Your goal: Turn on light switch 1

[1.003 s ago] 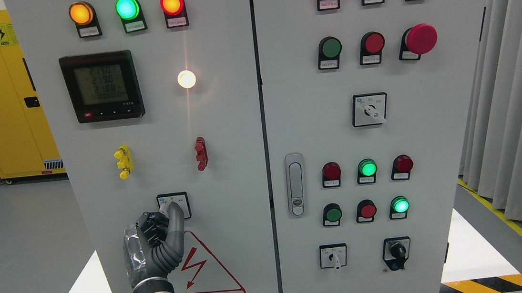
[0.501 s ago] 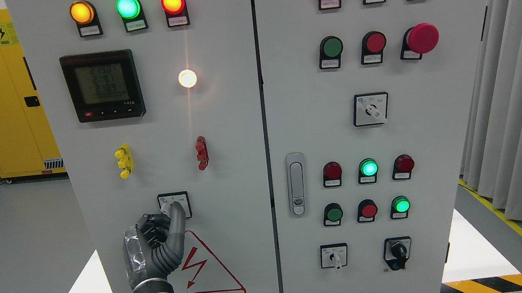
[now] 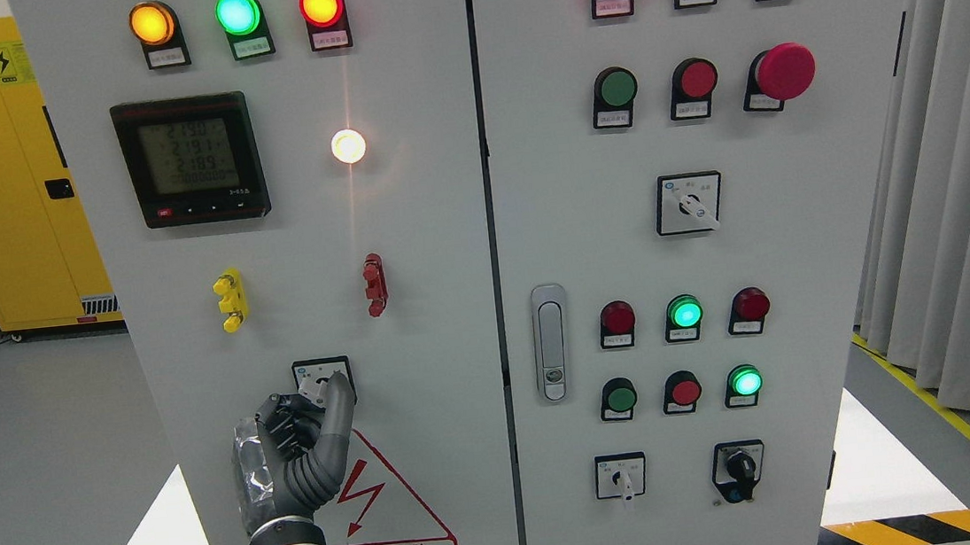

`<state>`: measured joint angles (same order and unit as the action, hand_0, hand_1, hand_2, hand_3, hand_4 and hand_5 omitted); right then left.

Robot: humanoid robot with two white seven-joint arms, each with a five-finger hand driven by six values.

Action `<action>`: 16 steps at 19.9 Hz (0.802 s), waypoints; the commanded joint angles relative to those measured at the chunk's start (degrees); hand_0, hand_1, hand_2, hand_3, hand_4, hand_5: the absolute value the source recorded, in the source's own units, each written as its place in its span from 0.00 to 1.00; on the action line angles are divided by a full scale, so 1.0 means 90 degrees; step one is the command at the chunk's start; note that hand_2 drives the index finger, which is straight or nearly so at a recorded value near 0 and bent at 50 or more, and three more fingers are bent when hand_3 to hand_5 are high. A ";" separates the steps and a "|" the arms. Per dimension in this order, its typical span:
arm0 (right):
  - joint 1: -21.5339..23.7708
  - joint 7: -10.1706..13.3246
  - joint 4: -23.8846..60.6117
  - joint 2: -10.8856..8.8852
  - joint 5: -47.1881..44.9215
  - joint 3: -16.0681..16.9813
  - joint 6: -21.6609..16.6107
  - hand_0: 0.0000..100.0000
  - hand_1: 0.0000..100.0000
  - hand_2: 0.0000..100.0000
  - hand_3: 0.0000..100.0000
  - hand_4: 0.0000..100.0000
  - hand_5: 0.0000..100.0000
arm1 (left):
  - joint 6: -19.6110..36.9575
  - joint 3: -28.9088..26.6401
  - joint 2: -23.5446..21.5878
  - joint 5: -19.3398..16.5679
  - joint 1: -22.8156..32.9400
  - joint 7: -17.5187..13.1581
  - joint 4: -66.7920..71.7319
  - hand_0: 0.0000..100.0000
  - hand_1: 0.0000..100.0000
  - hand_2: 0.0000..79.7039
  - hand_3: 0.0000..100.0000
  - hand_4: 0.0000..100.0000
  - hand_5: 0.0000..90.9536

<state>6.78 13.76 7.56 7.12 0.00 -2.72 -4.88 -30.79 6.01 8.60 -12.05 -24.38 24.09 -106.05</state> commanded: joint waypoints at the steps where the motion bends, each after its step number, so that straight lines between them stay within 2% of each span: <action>1: -0.0001 0.0005 0.0000 0.0000 -0.0186 0.0000 0.0005 0.00 0.50 0.04 0.00 0.00 0.00 | 0.0012 0.0015 -0.0008 0.0010 0.0092 0.0009 -0.0033 0.21 0.51 0.79 0.94 0.96 1.00; 4: -0.0001 0.0005 0.0000 0.0000 -0.0186 0.0000 0.0005 0.00 0.50 0.04 0.00 0.00 0.00 | 0.0071 0.0093 -0.0018 0.0001 0.0219 0.0009 -0.0072 0.20 0.51 0.79 0.94 0.96 1.00; 8: -0.0001 0.0005 0.0000 0.0000 -0.0186 0.0000 0.0005 0.00 0.50 0.04 0.00 0.00 0.00 | 0.0616 0.0094 -0.0047 -0.0019 0.0570 0.0019 -0.0179 0.21 0.51 0.80 0.95 0.96 1.00; 12: -0.0001 -0.0005 0.0000 0.0000 -0.0186 0.0000 0.0005 0.00 0.50 0.04 0.00 0.00 0.00 | 0.0822 0.0094 -0.0086 -0.0029 0.0931 0.0019 -0.0345 0.18 0.50 0.81 0.95 0.96 1.00; 14: -0.0001 -0.0005 0.0000 0.0000 -0.0186 0.0000 0.0005 0.00 0.50 0.04 0.00 0.00 0.00 | 0.1269 0.0094 -0.0135 -0.0029 0.1262 0.0009 -0.0394 0.18 0.49 0.81 0.95 0.96 1.00; 16: -0.0001 -0.0005 0.0000 0.0000 -0.0186 0.0000 0.0005 0.00 0.50 0.04 0.00 0.00 0.00 | 0.1982 0.0084 -0.0203 -0.0019 0.1798 -0.0010 -0.0375 0.17 0.49 0.82 0.96 0.97 1.00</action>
<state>6.76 13.76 7.56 7.12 0.00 -2.72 -4.88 -19.12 6.60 8.02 -12.24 -15.83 24.32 -107.82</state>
